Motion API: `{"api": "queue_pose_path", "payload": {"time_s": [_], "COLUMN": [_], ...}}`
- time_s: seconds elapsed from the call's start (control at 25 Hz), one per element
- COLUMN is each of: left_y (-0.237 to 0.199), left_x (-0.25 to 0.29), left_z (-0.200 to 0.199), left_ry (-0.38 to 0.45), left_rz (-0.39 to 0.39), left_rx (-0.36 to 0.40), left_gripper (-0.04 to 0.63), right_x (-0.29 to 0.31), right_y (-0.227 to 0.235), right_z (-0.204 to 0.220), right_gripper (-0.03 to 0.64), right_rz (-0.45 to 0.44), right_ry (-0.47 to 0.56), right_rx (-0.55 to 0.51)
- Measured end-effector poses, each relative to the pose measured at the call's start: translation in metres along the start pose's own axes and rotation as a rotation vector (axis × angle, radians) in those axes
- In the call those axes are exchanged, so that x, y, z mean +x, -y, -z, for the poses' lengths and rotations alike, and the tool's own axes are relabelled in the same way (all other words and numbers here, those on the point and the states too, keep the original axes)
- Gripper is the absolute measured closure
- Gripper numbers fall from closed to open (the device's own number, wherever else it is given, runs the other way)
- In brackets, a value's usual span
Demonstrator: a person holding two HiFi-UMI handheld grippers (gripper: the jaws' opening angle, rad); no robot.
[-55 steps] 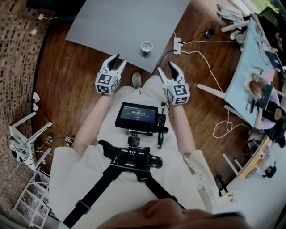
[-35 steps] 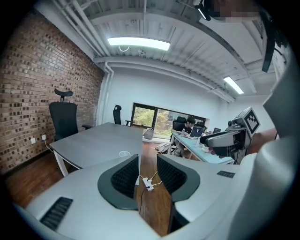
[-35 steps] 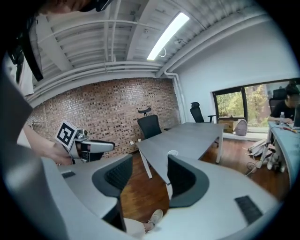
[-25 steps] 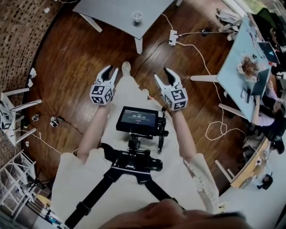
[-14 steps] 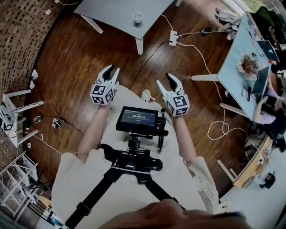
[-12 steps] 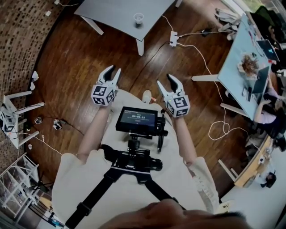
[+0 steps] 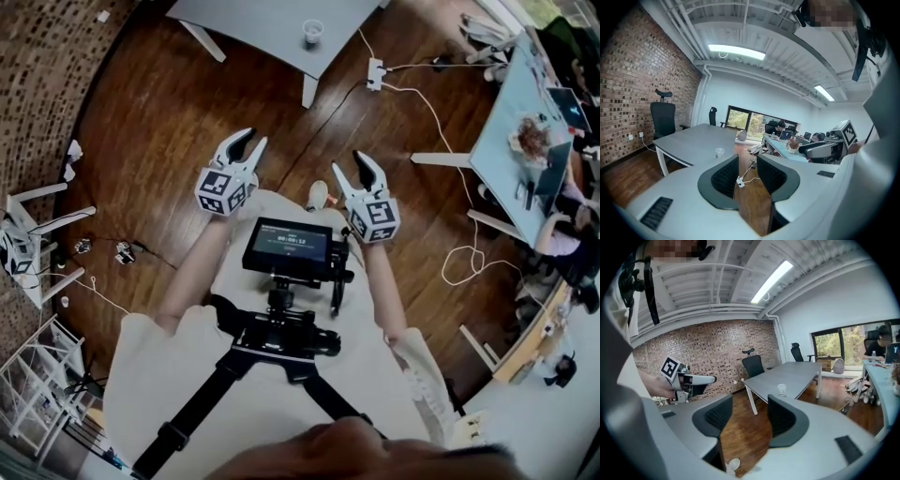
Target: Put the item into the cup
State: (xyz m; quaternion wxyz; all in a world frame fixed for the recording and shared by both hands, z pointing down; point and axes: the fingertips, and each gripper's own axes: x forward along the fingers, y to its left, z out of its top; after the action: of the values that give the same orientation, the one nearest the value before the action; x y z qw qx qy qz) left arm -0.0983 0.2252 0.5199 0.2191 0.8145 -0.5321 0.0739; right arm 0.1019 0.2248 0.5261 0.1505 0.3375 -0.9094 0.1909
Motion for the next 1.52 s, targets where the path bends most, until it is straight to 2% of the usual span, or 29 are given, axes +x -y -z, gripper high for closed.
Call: {"api": "queue_pose_path", "payload": {"time_s": [0.24,0.6,1.12,1.52], "left_y": [0.006,0.013,-0.001,-0.002], "left_x": [-0.001,-0.004,-0.007,-0.005], "left_z": [0.009,0.036,0.041,0.042], "left_ry": [-0.004,-0.012,-0.035,-0.047], "left_rz": [0.012,-0.016,-0.049,-0.052], "left_rx": [0.003,-0.057,-0.050,-0.041], "left_gripper": [0.480,0.480,0.480,0.480], "right_x": [0.006,0.010,0.014,0.019], "right_y": [-0.011,-0.011,-0.014,-0.012], "right_z": [-0.001,0.010,0.014,0.008], "right_gripper": [0.368,0.370,0.374,0.374], "right_rz": [-0.014,-0.055,-0.061,-0.070], "right_ry": [0.004,-0.024,-0.028,-0.011], "right_rx": [0.008,-0.025,-0.110,-0.122]}}
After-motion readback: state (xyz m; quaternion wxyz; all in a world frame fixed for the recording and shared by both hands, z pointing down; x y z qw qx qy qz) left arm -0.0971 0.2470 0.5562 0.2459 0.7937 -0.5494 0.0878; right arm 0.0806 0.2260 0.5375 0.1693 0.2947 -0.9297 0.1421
